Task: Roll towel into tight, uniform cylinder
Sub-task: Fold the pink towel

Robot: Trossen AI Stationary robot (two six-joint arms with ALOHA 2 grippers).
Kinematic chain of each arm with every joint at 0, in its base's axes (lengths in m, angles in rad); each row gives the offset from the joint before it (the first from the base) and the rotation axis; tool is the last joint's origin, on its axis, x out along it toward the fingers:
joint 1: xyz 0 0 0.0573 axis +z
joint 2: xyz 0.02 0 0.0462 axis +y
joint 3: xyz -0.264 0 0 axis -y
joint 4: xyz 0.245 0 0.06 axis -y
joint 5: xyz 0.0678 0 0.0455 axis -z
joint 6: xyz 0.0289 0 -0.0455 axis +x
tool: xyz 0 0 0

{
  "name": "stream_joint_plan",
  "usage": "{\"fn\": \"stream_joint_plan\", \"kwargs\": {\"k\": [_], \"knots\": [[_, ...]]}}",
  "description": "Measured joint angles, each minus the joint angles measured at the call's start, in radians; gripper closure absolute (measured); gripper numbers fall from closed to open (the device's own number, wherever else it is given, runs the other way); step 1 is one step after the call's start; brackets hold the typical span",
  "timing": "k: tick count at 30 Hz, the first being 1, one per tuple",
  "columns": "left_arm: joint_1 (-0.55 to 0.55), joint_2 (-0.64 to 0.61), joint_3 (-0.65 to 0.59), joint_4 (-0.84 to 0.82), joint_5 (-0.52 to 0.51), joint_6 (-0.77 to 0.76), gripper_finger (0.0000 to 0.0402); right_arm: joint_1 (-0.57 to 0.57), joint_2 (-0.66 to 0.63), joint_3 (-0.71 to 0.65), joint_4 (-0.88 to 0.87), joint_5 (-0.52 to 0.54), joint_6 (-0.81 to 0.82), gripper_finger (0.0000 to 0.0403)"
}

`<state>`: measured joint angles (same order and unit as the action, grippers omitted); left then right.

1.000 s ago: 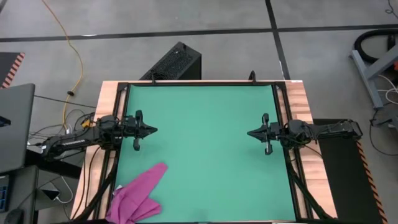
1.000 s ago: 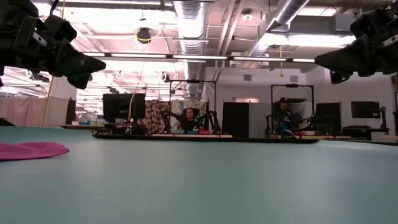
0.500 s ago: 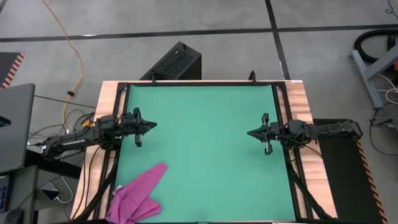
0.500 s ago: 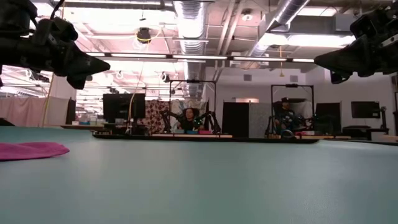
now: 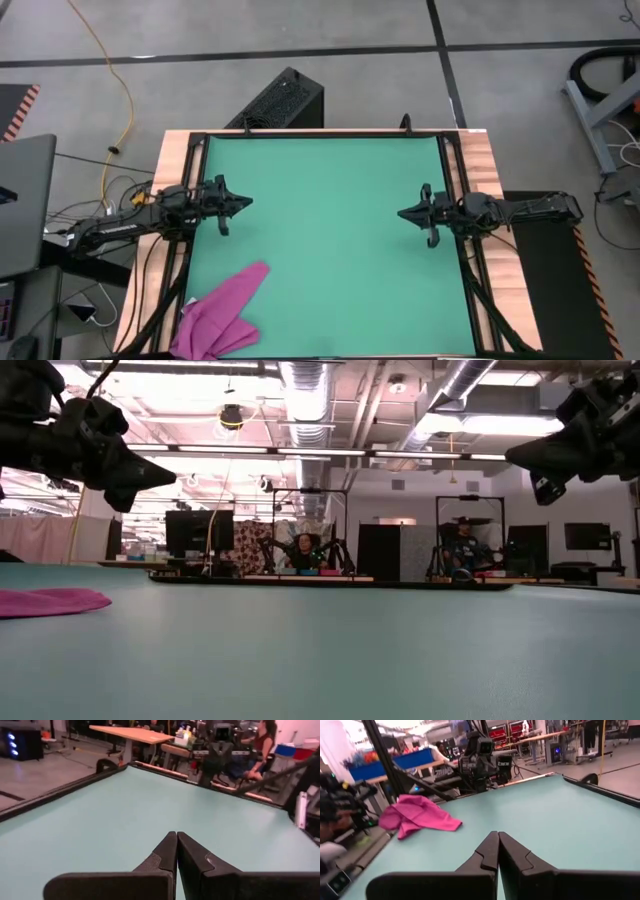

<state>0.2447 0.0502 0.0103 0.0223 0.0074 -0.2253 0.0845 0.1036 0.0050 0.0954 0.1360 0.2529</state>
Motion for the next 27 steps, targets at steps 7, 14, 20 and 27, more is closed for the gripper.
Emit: {"fn": "stream_joint_plan", "kwargs": {"k": [7,14,20,27], "knots": [[0.000,0.000,0.000,0.012,-0.021,-0.097,0.0402,0.000,0.000,0.000,0.014,-0.001,0.012,0.0370],[-0.076,0.003,0.019,0.221,0.279,-0.183,0.0381,-0.001,0.000,0.000,0.008,0.016,0.010,0.0370],[-0.244,0.033,0.023,0.635,0.265,-0.023,0.0344,-0.001,0.000,0.000,-0.001,0.019,0.003,0.0370],[-0.340,0.153,0.103,0.611,0.133,0.254,0.0305,-0.002,0.000,0.000,-0.020,0.021,0.001,0.0370]]}}
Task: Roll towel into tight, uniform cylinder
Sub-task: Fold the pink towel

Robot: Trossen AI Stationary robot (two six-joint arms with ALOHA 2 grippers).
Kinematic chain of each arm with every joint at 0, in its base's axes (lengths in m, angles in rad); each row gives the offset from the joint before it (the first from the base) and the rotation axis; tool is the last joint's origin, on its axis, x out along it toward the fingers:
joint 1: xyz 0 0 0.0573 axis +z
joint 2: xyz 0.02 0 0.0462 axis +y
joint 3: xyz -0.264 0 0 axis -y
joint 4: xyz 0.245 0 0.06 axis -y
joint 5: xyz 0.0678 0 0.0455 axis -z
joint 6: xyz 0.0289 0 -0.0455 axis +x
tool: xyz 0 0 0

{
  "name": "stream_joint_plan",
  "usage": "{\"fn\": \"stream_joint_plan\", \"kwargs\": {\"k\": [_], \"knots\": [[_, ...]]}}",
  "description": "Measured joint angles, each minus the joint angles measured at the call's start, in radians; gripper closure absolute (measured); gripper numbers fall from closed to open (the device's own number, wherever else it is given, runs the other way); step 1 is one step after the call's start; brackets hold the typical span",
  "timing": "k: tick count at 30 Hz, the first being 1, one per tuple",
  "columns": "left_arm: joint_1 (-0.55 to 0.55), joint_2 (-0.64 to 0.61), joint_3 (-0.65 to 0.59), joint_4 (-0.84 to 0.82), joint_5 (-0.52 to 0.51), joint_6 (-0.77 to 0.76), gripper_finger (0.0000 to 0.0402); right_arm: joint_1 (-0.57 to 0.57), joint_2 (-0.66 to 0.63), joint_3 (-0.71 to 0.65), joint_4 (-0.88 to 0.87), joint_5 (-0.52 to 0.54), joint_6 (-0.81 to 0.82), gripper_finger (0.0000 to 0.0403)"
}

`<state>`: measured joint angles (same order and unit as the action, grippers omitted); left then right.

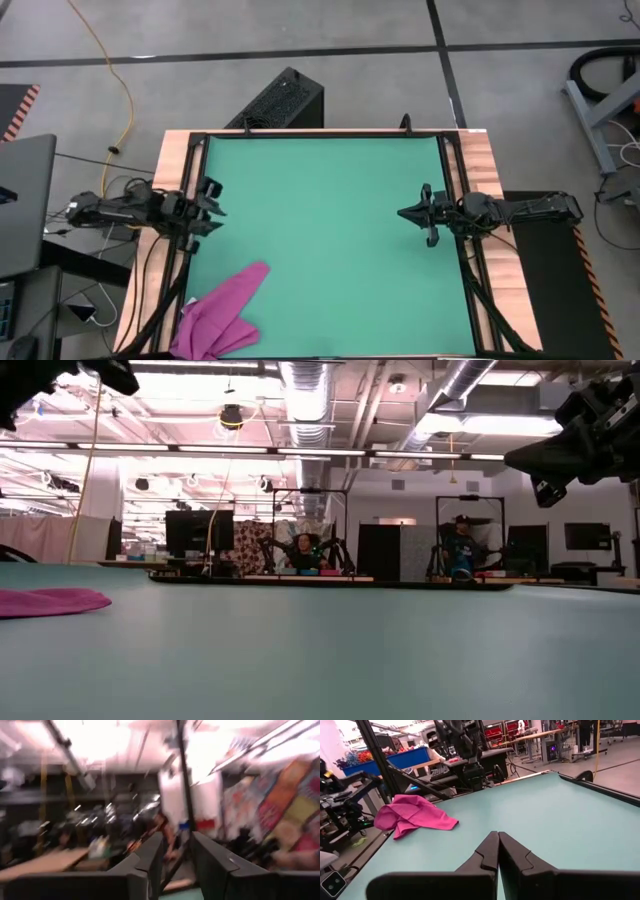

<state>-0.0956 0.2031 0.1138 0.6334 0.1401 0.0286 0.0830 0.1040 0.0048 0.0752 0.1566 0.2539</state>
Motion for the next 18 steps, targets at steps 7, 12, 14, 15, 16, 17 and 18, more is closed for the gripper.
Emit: {"fn": "stream_joint_plan", "kwargs": {"k": [7,12,14,15,16,17,18], "knots": [[-0.009,0.311,0.215,-0.324,-0.106,0.035,0.0287,0.000,0.000,0.000,-0.008,0.002,0.000,0.0370],[-0.016,0.578,0.441,-0.771,-0.096,-0.200,0.0287,0.001,0.000,0.000,-0.021,0.002,0.000,0.0370],[-0.030,0.674,0.522,-0.954,-0.082,-0.273,0.0287,0.002,0.000,0.000,-0.025,0.002,0.000,0.0370],[-0.038,0.723,0.559,-1.039,-0.070,-0.300,0.0287,0.002,0.000,0.000,-0.025,0.002,0.000,0.0370],[-0.048,0.769,0.590,-1.117,-0.057,-0.325,0.0287,0.002,0.000,0.000,-0.026,0.002,0.000,0.0370],[-0.061,0.814,0.614,-1.180,-0.047,-0.341,0.0287,0.002,0.000,0.000,-0.026,0.002,0.000,0.0370],[-0.076,0.860,0.635,-1.226,-0.046,-0.356,0.0287,0.002,0.000,0.000,-0.027,0.002,0.000,0.0370]]}}
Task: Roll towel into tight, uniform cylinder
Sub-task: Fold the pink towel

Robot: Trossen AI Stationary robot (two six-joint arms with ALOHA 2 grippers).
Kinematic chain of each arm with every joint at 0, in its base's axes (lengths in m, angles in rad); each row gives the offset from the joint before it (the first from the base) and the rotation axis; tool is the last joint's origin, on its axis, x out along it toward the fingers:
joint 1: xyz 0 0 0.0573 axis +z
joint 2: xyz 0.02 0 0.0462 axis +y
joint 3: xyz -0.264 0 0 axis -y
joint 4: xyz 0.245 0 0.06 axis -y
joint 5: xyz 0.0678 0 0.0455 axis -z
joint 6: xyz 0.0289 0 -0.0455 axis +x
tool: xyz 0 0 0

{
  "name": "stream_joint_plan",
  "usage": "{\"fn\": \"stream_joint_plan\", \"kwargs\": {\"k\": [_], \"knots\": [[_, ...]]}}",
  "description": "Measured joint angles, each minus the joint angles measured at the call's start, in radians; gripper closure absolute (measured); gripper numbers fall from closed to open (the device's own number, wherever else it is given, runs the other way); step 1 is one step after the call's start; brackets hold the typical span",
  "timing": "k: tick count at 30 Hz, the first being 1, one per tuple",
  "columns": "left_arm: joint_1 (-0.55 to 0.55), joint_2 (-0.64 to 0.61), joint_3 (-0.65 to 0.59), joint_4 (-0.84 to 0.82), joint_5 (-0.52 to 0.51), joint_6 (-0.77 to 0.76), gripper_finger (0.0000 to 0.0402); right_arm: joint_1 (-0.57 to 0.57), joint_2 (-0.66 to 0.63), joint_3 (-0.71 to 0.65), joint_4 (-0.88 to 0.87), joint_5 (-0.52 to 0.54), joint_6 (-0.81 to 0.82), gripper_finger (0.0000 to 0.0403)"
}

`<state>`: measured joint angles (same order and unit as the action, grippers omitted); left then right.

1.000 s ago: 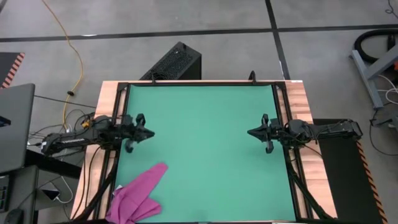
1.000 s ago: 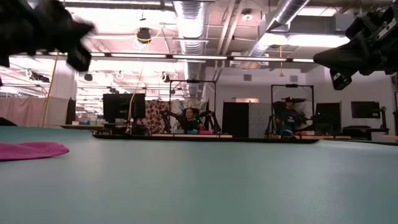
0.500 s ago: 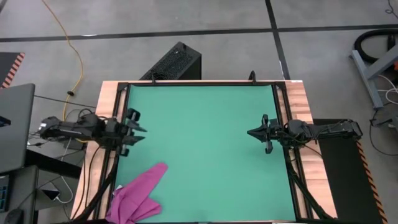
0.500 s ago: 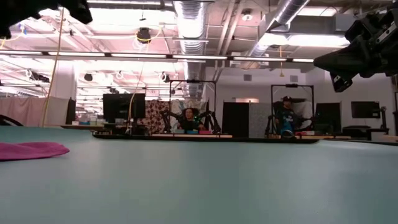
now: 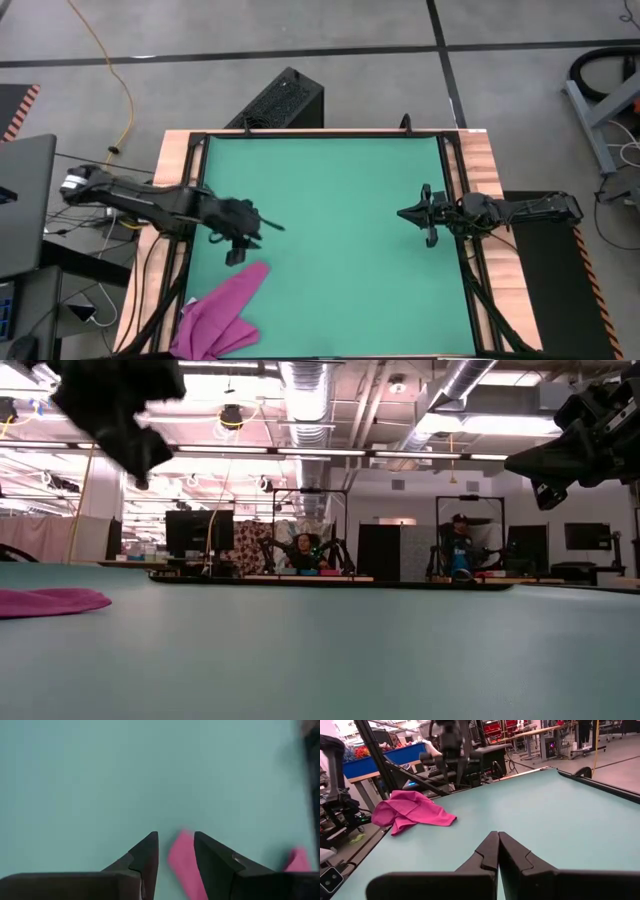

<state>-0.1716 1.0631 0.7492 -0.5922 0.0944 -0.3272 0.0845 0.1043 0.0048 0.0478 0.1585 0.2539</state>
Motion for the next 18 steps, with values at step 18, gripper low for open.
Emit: {"fn": "stream_joint_plan", "kwargs": {"k": [18], "knots": [[-0.252,0.396,0.145,-0.043,-0.230,0.011,0.0288,0.000,0.000,0.000,-0.011,-0.023,-0.068,0.0370]]}}
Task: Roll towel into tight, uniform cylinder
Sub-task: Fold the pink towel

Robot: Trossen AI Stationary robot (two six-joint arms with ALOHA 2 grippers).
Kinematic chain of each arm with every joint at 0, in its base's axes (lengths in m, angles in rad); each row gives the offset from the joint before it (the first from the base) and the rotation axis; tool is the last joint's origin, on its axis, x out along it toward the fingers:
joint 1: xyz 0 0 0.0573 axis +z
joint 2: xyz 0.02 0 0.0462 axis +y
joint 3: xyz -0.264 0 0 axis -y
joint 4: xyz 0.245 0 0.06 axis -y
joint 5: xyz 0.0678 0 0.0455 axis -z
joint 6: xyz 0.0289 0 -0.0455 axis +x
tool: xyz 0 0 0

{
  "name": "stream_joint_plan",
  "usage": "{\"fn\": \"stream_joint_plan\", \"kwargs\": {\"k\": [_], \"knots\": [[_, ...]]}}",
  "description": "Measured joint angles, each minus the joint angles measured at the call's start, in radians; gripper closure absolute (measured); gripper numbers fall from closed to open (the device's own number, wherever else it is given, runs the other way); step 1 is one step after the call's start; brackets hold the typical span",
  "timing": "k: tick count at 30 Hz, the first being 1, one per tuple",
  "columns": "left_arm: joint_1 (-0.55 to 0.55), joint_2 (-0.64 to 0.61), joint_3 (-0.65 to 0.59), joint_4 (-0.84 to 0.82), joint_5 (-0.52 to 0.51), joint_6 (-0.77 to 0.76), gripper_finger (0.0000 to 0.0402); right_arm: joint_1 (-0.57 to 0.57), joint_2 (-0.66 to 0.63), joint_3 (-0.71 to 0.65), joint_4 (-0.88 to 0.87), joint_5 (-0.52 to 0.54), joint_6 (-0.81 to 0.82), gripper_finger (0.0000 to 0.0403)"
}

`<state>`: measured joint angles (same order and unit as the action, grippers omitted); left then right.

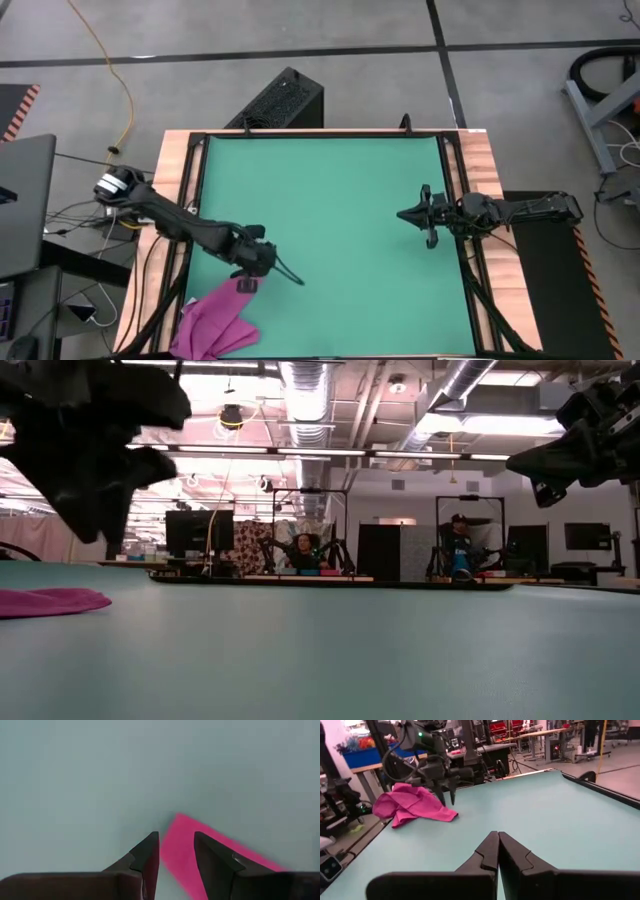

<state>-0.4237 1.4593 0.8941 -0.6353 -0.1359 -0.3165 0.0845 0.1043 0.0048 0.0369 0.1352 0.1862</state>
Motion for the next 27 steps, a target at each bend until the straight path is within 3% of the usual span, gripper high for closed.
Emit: {"fn": "stream_joint_plan", "kwargs": {"k": [3,13,27], "knots": [[-0.025,0.000,0.001,-0.001,-0.044,0.118,0.0288,0.000,0.000,0.000,0.000,-0.003,-0.002,0.0370],[0.006,0.016,-0.065,0.100,0.000,0.311,0.0288,0.000,0.000,0.000,-0.007,-0.029,-0.002,0.0370],[0.124,0.016,-0.177,0.257,0.191,0.453,0.0292,0.000,0.000,0.000,-0.008,-0.031,-0.001,0.0370]]}}
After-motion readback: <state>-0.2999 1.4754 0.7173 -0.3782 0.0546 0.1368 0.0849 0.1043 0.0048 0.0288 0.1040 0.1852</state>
